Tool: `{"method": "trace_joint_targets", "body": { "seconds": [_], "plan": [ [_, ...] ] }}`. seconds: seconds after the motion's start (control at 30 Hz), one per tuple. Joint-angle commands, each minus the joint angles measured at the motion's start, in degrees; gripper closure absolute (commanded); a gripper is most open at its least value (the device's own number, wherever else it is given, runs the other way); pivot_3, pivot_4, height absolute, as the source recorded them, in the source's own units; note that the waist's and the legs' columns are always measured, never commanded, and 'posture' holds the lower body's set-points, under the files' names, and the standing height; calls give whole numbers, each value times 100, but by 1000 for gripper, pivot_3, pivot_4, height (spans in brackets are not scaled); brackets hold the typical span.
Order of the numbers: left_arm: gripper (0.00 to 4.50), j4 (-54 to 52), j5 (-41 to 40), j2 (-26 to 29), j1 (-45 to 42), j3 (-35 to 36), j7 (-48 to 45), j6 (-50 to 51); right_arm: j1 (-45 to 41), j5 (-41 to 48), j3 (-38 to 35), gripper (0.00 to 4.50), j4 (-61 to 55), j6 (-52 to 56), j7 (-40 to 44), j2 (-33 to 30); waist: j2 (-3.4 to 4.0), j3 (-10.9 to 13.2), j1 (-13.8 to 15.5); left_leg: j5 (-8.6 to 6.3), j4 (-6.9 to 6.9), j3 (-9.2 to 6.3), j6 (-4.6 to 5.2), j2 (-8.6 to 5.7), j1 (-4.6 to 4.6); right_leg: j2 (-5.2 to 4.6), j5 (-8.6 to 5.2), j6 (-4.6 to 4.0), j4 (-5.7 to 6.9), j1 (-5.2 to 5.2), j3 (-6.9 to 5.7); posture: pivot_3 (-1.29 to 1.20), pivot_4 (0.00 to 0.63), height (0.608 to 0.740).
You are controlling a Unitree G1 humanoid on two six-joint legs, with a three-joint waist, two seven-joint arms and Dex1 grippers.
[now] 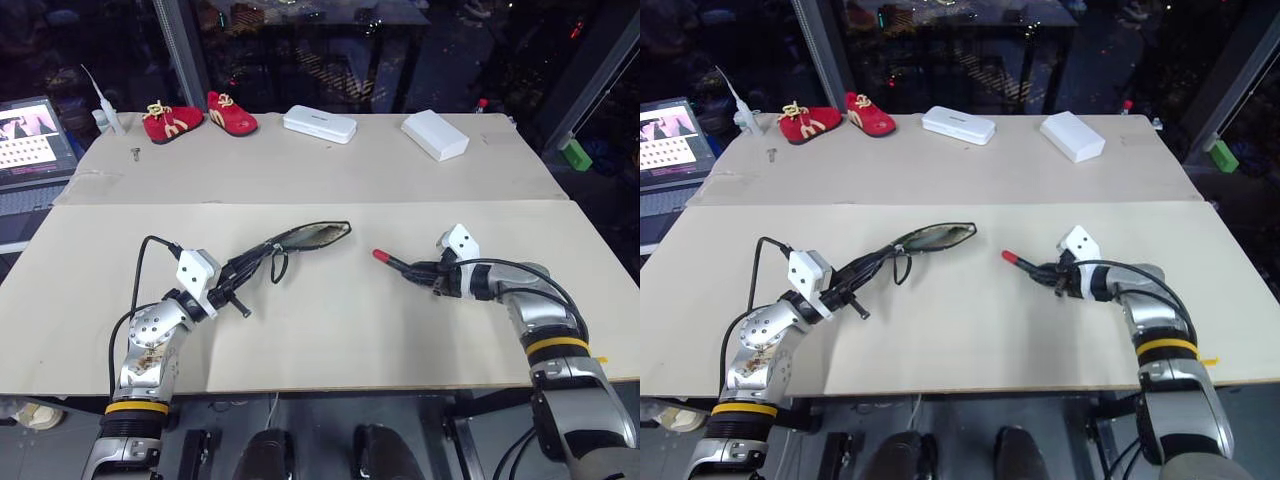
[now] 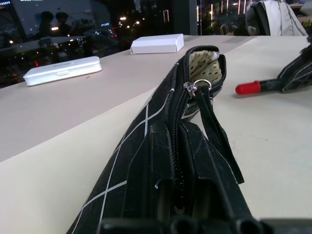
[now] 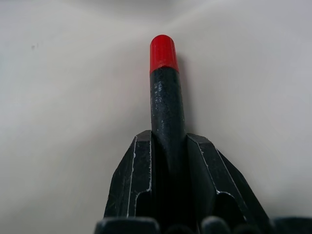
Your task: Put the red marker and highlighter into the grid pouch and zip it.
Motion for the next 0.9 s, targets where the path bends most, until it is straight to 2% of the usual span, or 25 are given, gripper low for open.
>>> {"method": "trace_joint_targets", "body": {
  "seconds": [0.03,0.17,0.27,0.43,0.9],
  "plan": [
    [4500,-254,-30,44,-39,38,-11,-4,-22,203,-317,3958,-1719,138,-414,-104,1,1,-15,0,0,1,0,0,0,0,0,0,0,0,1,0,150,740],
    [4500,-221,-34,57,-69,17,-69,9,29,-113,53,3958,-2897,25,-433,-269,1,1,1,0,0,-3,-1,6,2,6,0,0,1,-1,-4,0,150,740],
    [4500,-185,-26,47,-110,0,-98,9,-111,-602,510,3958,-3198,-184,-497,-348,1,1,5,0,0,-3,0,3,2,4,0,1,-2,2,-6,0,150,740],
    [4500,-161,-25,32,-150,-30,-119,9,-382,-1652,1225,3958,-2779,-824,-817,-383,1,1,4,0,0,-1,0,-7,1,4,-1,1,-2,0,-5,0,150,740],
    [4500,-195,8,-29,-109,-192,-208,-52,-1090,-2538,2081,3958,-1869,-1932,-852,-113,1,1,-21,0,0,2,-1,-10,1,6,-1,1,-2,0,-4,0,150,740]
  ]
}}
